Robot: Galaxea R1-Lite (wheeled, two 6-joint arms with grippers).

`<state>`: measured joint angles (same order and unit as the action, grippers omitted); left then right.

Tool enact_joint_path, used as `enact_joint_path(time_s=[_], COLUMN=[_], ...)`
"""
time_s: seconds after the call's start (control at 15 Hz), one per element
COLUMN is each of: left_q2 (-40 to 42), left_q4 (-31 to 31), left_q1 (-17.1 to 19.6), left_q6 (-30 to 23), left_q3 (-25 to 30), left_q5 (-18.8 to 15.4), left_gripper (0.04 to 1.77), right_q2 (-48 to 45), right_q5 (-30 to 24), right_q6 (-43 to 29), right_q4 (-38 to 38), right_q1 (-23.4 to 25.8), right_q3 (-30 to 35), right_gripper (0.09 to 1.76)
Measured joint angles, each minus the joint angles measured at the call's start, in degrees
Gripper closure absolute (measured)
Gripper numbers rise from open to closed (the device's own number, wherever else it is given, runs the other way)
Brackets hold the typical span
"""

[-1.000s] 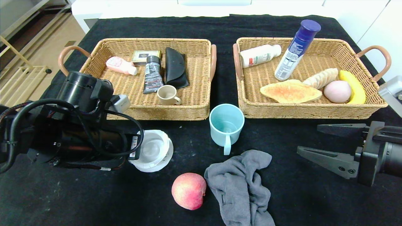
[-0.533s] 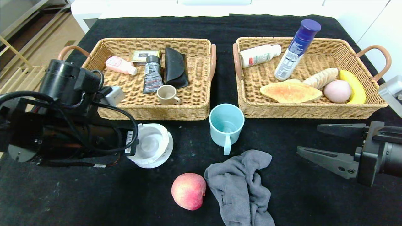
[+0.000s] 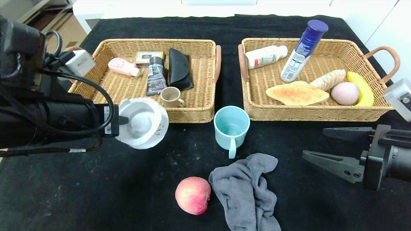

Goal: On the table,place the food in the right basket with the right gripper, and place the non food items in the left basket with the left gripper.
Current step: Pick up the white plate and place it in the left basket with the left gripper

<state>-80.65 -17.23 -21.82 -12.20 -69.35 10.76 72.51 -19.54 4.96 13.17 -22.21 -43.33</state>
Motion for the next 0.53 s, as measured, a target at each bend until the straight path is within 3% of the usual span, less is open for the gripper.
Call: enact_joint_path(time_s=[0.27,0.53], left_q2=[-2.04,-5.89], left_q4=[3.73,15.17], left_q1=[1.35,2.51], left_q6=[-1.24,-1.40], left_q3=[-5.64,-8.02], left_q5=[0.04,0.89], left_gripper=[1.67,1.67], right_q2=[-0.02,-0.11], right_q5=[0.00,0.00], right_q6=[0.02,-0.01], right_q4=[0.00,0.00], right_q1=[0.00,0.00], right_q3=[0.00,0.00], right_gripper=[0.14,0.14])
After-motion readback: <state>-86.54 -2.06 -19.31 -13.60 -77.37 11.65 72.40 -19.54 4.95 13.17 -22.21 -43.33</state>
